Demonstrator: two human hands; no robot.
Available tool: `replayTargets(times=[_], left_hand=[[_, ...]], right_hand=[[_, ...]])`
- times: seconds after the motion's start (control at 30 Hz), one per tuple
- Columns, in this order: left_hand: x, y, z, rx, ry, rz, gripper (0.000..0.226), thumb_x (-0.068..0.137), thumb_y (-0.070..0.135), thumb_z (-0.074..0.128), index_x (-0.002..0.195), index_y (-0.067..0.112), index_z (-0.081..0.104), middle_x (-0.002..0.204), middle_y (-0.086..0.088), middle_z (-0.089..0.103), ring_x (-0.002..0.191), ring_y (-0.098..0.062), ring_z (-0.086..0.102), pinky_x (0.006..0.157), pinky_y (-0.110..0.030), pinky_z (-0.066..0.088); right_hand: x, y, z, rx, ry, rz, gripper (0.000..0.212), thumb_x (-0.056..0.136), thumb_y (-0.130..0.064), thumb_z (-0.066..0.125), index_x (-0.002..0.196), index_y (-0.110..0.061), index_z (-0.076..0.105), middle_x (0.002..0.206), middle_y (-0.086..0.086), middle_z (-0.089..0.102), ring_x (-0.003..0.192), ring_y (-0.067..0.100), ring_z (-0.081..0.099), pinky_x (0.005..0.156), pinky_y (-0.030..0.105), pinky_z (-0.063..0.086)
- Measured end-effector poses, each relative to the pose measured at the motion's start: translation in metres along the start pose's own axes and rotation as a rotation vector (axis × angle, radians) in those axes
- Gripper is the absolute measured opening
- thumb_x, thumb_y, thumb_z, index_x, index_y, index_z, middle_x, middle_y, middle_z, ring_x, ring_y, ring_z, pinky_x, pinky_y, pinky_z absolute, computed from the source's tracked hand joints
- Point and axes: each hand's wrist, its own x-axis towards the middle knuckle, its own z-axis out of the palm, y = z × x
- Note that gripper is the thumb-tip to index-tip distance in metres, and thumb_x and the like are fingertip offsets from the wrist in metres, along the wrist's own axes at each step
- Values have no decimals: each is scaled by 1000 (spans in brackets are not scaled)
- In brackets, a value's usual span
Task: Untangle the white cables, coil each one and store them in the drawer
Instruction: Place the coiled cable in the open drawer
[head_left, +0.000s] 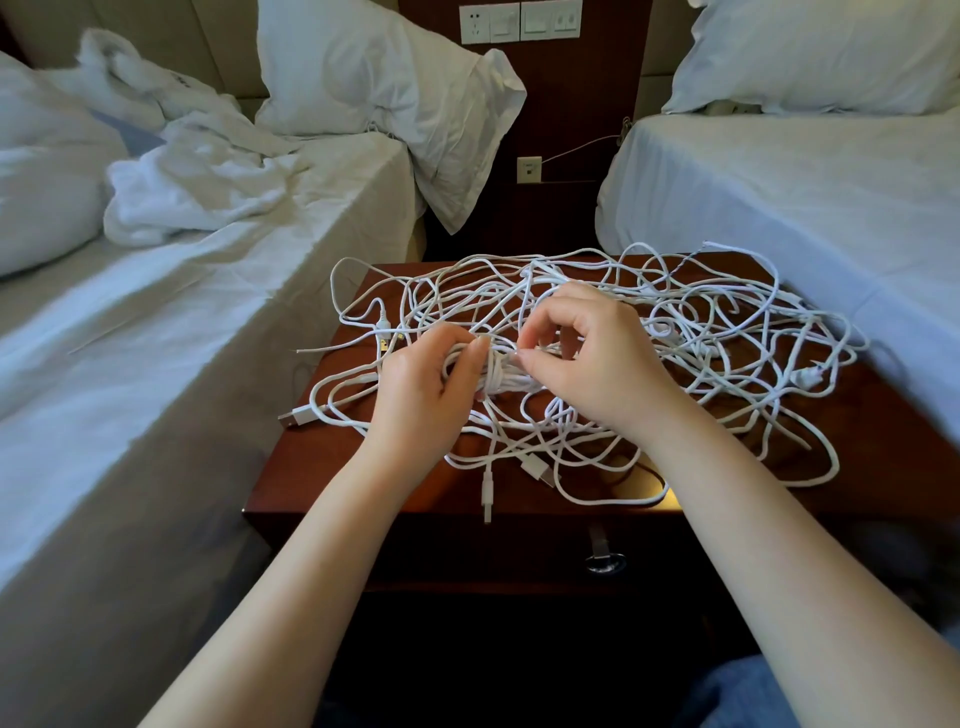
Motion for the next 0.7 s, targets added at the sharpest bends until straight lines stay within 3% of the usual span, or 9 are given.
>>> replayTargets(times=[0.17, 0.3, 0.47, 0.6, 0.7], left_hand=[[2, -1, 1, -8, -2, -58, 14, 96, 19, 53, 83, 15, 57, 60, 1, 59, 54, -12, 55, 47, -20, 41], [3, 1, 3, -39, 34, -111, 16, 97, 17, 53, 83, 11, 60, 60, 8, 56, 52, -2, 56, 47, -14, 41], [6, -1, 1, -109, 117, -138, 25, 98, 15, 52, 73, 16, 54, 54, 11, 49, 46, -2, 51, 46, -29, 43], [7, 2, -1, -142, 150, -139, 27, 98, 12, 51, 72, 12, 54, 53, 12, 47, 46, 2, 50, 45, -15, 37], [6, 0, -2, -139, 127, -142, 30, 99, 18, 50, 69, 24, 52, 50, 16, 53, 48, -2, 51, 49, -37, 47]], right_hand=[[-3, 2, 1, -79, 48, -135, 6, 81, -18, 63, 80, -23, 66, 82, -6, 55, 73, 13, 52, 63, 29, 48], [-4, 5, 3, -45, 40, -210, 21, 84, -20, 60, 98, -18, 75, 87, -10, 57, 72, 12, 53, 61, 32, 49], [-7, 11, 7, -26, 42, -264, 32, 83, -26, 67, 114, -17, 72, 95, -5, 61, 84, 7, 55, 71, 34, 51], [-9, 14, 12, -66, 58, -279, 44, 83, -32, 66, 125, -18, 66, 96, -6, 61, 83, 6, 55, 69, 37, 54], [-9, 14, 15, -75, 85, -288, 41, 85, -36, 61, 122, -18, 67, 94, -8, 62, 79, 8, 55, 65, 38, 53]])
